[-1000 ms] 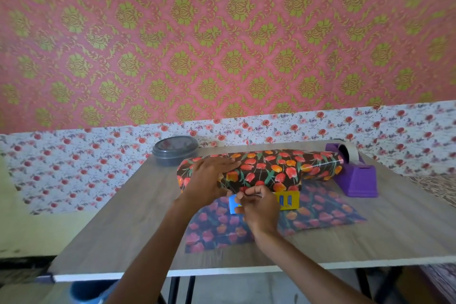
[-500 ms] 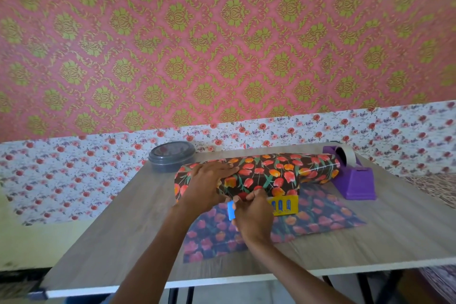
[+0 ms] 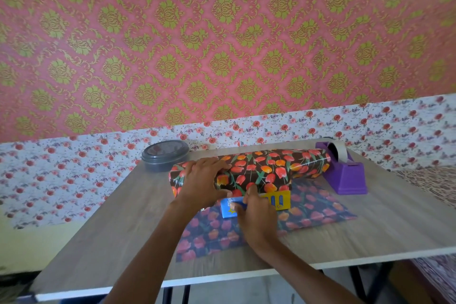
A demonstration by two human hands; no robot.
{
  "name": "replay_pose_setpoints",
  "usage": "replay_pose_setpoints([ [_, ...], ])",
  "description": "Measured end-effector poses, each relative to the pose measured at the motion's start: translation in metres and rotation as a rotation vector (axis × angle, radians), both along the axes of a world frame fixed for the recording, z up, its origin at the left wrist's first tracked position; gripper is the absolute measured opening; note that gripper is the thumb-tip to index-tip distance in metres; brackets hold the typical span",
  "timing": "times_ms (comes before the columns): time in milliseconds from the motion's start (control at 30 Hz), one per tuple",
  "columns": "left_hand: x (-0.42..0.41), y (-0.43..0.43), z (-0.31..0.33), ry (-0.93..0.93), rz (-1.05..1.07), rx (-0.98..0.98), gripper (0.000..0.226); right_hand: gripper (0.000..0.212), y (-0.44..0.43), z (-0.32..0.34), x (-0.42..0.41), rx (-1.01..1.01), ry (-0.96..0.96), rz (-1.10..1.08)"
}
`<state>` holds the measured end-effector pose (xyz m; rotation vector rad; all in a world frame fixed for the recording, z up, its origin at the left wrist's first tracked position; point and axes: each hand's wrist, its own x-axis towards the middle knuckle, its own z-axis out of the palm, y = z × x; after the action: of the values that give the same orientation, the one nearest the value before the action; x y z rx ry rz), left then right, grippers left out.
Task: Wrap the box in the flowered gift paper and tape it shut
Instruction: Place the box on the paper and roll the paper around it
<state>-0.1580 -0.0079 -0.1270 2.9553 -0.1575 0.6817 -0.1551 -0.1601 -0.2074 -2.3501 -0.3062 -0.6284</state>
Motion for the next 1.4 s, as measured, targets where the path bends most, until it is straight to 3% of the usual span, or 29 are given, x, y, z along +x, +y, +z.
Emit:
replay_pose_setpoints([
  [233,-0.007,-0.01,-0.001,0.032,0.039,0.166,0.087,0.053,-0.009,-0.007,0.006,-0.081,-0.073,0.039],
  [367,-0.007,-0.015,-0.004,0.037,0.062,0.154,0.09,0.045,-0.012,-0.006,0.007,-0.135,-0.088,0.041],
  [600,0.0,-0.016,0.01,0.041,0.058,0.019,0.055,0.031,-0.035,0.017,0.006,-0.336,-0.119,0.043],
  [667,-0.001,-0.019,0.012,0.047,0.075,0.062,0.055,0.027,-0.046,0.028,0.008,-0.374,-0.241,0.023],
  [767,-0.005,-0.027,0.007,-0.049,0.079,0.201,0.076,0.034,-0.061,0.04,0.021,-0.423,-0.541,0.063],
  [867,-0.003,-0.035,0.0,-0.136,0.017,0.256,0.094,0.05,-0.075,0.047,0.033,-0.665,-0.754,0.155],
  [1000,0.002,-0.044,-0.012,-0.11,0.027,0.277,0.103,0.084,-0.089,0.05,0.049,-0.804,-0.603,0.106],
  [1133,0.006,-0.045,-0.029,-0.096,0.038,0.162,0.1,0.085,-0.093,0.04,0.064,-0.772,-0.592,0.098],
  [1400,0.005,-0.049,-0.029,-0.083,0.127,0.236,0.098,0.086,-0.093,0.03,0.067,-0.737,-0.599,0.102],
])
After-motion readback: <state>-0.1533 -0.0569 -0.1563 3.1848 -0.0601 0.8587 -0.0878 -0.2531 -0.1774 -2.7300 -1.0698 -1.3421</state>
